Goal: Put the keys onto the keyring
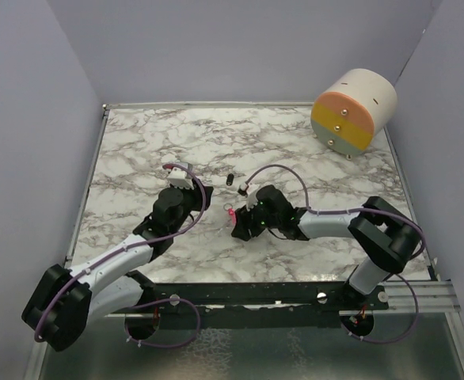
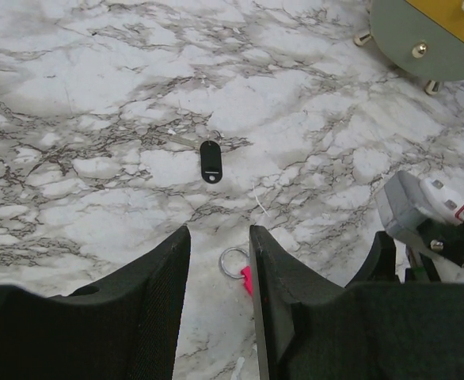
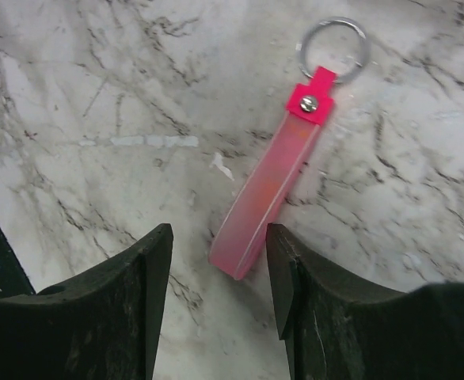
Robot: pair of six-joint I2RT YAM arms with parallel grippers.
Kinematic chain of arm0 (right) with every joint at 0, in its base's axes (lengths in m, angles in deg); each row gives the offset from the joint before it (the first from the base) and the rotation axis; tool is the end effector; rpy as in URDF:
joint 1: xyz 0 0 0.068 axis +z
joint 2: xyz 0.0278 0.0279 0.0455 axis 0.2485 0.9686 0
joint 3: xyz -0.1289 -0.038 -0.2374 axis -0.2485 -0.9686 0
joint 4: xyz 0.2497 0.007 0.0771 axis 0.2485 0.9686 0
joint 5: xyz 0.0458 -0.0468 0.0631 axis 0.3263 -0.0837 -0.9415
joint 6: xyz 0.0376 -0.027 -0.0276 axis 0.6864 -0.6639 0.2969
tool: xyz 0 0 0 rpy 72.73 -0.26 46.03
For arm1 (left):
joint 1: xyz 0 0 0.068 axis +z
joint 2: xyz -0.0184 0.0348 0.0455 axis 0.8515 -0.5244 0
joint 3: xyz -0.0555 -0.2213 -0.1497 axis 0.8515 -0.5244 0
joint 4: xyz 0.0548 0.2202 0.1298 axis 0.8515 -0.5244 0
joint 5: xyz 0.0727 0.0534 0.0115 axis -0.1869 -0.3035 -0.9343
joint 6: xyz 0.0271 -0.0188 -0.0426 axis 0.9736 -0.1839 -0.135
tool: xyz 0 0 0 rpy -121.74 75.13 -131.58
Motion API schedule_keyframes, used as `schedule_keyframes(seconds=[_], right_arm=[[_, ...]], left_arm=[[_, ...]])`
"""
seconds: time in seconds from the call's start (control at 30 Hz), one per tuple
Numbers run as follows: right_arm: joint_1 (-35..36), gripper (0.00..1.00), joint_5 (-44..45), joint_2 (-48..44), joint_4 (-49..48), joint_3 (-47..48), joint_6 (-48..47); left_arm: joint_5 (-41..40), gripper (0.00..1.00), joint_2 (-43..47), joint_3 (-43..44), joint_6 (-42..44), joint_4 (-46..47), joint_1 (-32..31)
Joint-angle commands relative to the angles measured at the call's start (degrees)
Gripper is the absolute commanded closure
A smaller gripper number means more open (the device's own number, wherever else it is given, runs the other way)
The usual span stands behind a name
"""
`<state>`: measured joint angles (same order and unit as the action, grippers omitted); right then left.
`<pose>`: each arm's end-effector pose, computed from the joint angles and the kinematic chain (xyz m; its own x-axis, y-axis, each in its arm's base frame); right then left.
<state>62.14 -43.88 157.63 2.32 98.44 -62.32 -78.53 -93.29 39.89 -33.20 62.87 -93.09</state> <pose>0.1988 0.2331 0.1381 -0.6926 -0.3115 -0.6506 -0.6638 0.6283 0.4058 0.1871 -0.1215 0.2216 -0.3278 -0.3057 -0.8939 0.2934 0.8665 -0.4039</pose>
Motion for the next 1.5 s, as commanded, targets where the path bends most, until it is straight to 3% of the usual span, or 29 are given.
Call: schedule_keyframes(seconds=[0.0,0.27,0.63,0.83,1.07,1.47], right_arm=[[3.68,0.48,-1.01,4.6,-2.64,3.16,2.17],[10.2,0.48,-1.01,13.77,-3.03,14.83,0.51],[10.22,0.42,14.43,3.92,1.12,12.71,-2.97],[9.61,0.31,22.46,1.17,3.25,12.79,-6.91],[5.55,0.32,24.85,2.72,7.58,14.92,-7.01],[1.8,0.33,27.59,-0.76,9.58,12.22,-9.31]], left_arm=[[-2.32,0.62,3.09,-0.46,-0.4,-1.48,0.57],[-7.04,0.6,10.63,-1.71,-0.02,-5.79,1.13],[-8.64,0.59,13.0,-1.42,0.85,-8.17,1.45],[-7.27,0.59,11.49,-1.3,0.38,-7.79,1.5],[-0.38,0.65,6.82,-1.31,-1.76,-6.59,1.5],[3.22,0.66,2.95,-3.4,-2.84,-4.94,1.42]])
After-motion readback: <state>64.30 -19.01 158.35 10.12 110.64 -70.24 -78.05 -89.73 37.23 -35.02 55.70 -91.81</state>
